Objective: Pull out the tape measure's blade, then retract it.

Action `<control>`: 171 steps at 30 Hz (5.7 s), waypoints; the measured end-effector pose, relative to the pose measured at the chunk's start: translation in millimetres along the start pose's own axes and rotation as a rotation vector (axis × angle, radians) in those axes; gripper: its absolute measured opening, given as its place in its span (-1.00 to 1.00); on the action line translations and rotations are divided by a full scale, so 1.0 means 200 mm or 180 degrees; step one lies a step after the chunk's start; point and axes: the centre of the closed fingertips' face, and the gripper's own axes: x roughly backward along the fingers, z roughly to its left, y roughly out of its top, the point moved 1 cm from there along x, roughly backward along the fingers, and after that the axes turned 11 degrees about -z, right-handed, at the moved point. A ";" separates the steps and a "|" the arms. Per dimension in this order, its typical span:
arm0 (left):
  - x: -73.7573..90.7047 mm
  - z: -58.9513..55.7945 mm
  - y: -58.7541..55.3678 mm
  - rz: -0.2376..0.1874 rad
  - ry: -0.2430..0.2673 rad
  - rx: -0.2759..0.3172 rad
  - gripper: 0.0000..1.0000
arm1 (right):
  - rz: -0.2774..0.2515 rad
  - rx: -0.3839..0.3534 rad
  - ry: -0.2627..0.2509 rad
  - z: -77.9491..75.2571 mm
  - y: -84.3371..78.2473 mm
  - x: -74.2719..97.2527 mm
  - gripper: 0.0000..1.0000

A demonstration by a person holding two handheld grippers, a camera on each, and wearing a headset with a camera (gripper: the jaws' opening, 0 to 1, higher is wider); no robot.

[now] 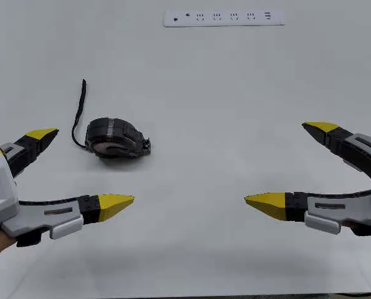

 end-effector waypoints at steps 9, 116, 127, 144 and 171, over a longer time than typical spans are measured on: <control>0.00 0.00 0.01 -0.0004 -0.0006 -0.0014 1.00 | 0.0008 0.0019 0.0000 0.00 0.00 0.00 0.99; -0.33 0.28 -0.24 0.1645 -0.1174 -0.1456 -0.30 | 0.0253 0.1054 0.1489 0.20 -0.12 -0.84 -0.11; -0.33 0.28 -0.26 0.1671 -0.1244 -0.1467 -0.38 | 0.0333 0.1107 0.1643 0.23 -0.18 -0.95 -0.31; -0.34 0.29 -0.26 0.1721 -0.1269 -0.1485 -0.40 | 0.0427 0.1082 0.1839 0.27 -0.24 -1.07 -0.56; -0.34 0.29 -0.26 0.1627 -0.1261 -0.1393 -0.41 | 0.0479 0.1253 0.1993 0.31 -0.25 -1.08 -0.77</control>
